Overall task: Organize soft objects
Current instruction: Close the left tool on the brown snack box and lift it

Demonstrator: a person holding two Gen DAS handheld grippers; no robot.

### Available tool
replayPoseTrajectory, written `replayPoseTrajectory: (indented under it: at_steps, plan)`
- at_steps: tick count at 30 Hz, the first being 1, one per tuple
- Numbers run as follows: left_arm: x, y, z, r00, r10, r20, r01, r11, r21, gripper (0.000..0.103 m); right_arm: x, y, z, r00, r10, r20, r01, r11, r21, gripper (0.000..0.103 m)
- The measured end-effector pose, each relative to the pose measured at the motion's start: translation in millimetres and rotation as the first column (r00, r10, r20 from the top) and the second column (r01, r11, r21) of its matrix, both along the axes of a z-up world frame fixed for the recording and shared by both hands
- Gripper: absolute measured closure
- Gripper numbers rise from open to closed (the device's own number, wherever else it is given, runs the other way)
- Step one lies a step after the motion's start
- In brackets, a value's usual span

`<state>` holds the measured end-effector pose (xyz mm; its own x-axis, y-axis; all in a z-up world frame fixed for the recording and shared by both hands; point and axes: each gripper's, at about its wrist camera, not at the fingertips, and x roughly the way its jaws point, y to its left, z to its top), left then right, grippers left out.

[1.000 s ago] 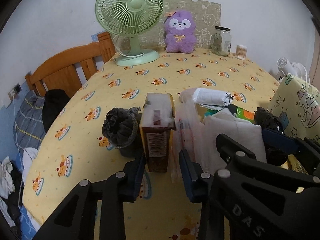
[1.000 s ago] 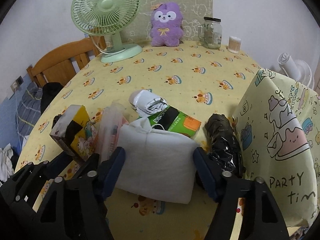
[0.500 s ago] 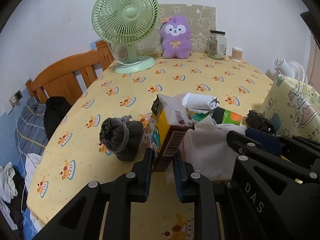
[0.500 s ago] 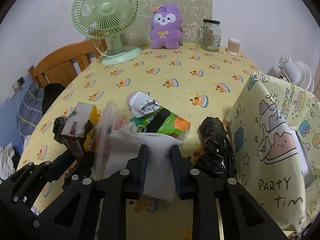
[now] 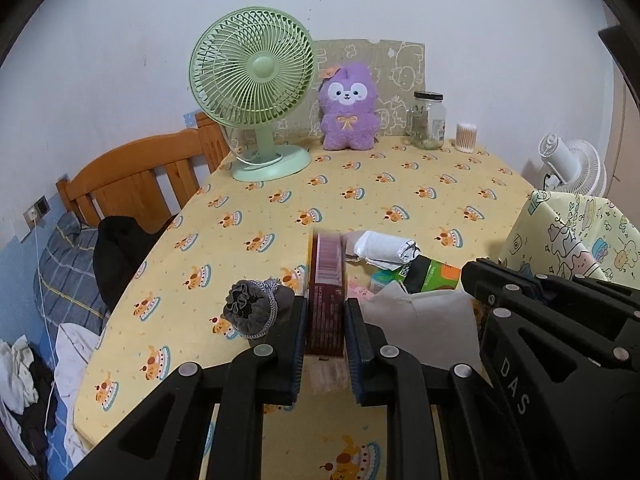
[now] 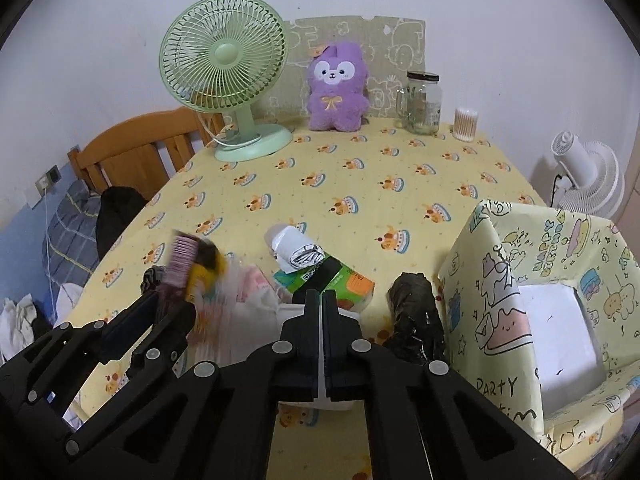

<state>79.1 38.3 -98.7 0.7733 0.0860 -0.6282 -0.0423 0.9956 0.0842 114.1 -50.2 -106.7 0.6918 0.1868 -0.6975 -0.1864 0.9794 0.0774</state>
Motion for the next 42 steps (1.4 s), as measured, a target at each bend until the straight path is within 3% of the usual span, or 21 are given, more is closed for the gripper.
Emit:
replayPoseTrajectory:
  at_steps: [4,7,9,10,11,13,15,17,21,26,29,42]
  plan:
    - [-0.2,1.4,-5.6,1.0,0.006,-0.011,-0.006,1.0,0.001,0.086,-2.7,-0.7,-3.0,1.0,0.003,-0.008,-0.003,1.0,0.006,0.098]
    - [-1.4,2.5,-10.7,1.0,0.013,-0.018,-0.013,1.0,0.009,0.086,-0.8,0.9,-7.9,0.999,0.013,-0.039,-0.013,1.0,0.001,0.09]
    - [-2.7,3.3,-13.7,1.0,0.02,-0.019,-0.019,1.0,0.019,0.086,1.3,0.0,-12.1,0.998,-0.002,-0.058,0.002,1.0,-0.003,0.077]
    - [-2.8,5.2,-15.8,0.999,0.024,-0.023,-0.024,1.0,0.017,0.086,1.8,-1.0,-13.7,0.998,-0.009,-0.062,0.009,1.0,0.0,0.062]
    - [-3.1,6.1,-16.7,0.999,0.026,-0.025,-0.026,1.0,0.014,0.086,2.3,-2.2,-15.5,0.998,-0.013,-0.066,0.013,1.0,0.005,0.038]
    - [-2.8,8.1,-19.6,0.999,0.032,-0.026,-0.032,0.999,0.013,0.085,0.8,-3.1,-18.7,0.998,-0.013,-0.06,0.014,1.0,0.026,0.026]
    - [-1.7,8.5,-22.6,0.999,0.038,-0.03,-0.037,0.999,0.024,0.084,0.5,0.6,-22.8,0.999,-0.005,-0.053,0.006,1.0,0.02,0.026]
    - [1.3,10.1,-28.2,0.998,0.043,-0.045,-0.042,0.999,0.028,0.077,3.3,4.4,-27.2,0.998,0.004,-0.066,-0.004,1.0,0.008,0.026]
    - [5.6,13.7,-36.6,0.996,0.053,-0.071,-0.051,0.998,0.027,0.077,9.6,8.9,-38.1,0.994,0.019,-0.104,-0.018,1.0,0.016,0.034]
    - [4.8,11.6,-36.7,0.997,0.041,-0.065,-0.039,0.999,0.032,0.075,12.8,13.4,-40.2,0.995,0.014,-0.102,-0.016,1.0,-0.018,0.071]
    - [4.5,7.5,-34.5,0.998,0.033,-0.059,-0.03,0.999,0.04,0.08,13.4,12.9,-38.9,0.996,0.013,-0.091,-0.017,0.999,-0.042,0.084]
    - [-2.8,-0.2,-14.5,1.0,0.003,-0.023,-0.003,1.0,0.023,0.085,2.9,2.0,-17.7,0.999,0.016,-0.046,-0.017,1.0,-0.015,0.091]
